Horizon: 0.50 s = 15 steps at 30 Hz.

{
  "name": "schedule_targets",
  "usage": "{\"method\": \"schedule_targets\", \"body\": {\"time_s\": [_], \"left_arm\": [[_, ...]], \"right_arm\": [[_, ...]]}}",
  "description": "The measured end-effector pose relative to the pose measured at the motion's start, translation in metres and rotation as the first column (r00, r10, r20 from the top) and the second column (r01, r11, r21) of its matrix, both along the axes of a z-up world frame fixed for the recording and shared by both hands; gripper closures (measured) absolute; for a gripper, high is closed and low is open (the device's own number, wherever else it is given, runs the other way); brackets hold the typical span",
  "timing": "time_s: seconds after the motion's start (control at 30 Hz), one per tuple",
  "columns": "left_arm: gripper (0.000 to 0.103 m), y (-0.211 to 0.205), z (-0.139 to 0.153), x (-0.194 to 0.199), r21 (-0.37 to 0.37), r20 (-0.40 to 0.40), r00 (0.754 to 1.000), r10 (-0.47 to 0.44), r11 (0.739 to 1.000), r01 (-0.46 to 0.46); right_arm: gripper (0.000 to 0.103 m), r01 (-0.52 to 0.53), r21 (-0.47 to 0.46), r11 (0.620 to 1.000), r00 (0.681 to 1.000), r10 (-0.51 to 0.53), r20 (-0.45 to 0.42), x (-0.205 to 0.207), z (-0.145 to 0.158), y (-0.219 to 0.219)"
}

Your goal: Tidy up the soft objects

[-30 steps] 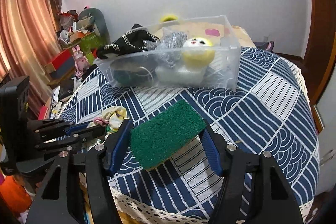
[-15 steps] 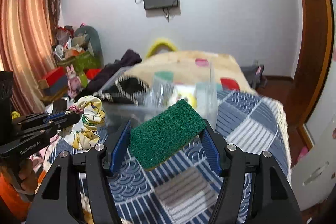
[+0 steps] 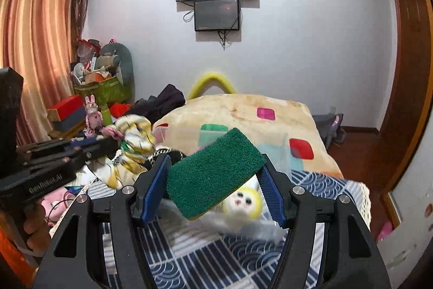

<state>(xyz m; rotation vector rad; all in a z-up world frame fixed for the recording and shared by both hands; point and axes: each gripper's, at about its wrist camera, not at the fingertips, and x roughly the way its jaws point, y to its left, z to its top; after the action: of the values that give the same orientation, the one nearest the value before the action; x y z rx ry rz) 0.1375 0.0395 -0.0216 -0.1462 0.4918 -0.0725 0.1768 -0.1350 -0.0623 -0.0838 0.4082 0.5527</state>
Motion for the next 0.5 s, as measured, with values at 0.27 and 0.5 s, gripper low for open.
{"method": "schedule_targets", "body": {"time_s": [0.27, 0.5], "left_arm": [[0.093, 0.007, -0.035, 0.04, -0.015, -0.105, 0.994, 0.013, 1.0, -0.014], [0.09, 0.001, -0.056, 0.052, 0.022, -0.13, 0.991, 0.023, 1.0, -0.02]], "right_arm": [[0.042, -0.025, -0.027, 0.999, 0.996, 0.023, -0.081, 0.028, -0.022, 0.02], [0.038, -0.067, -0.088, 0.994, 0.986, 0.052, -0.155, 0.041, -0.046, 0.033]]}}
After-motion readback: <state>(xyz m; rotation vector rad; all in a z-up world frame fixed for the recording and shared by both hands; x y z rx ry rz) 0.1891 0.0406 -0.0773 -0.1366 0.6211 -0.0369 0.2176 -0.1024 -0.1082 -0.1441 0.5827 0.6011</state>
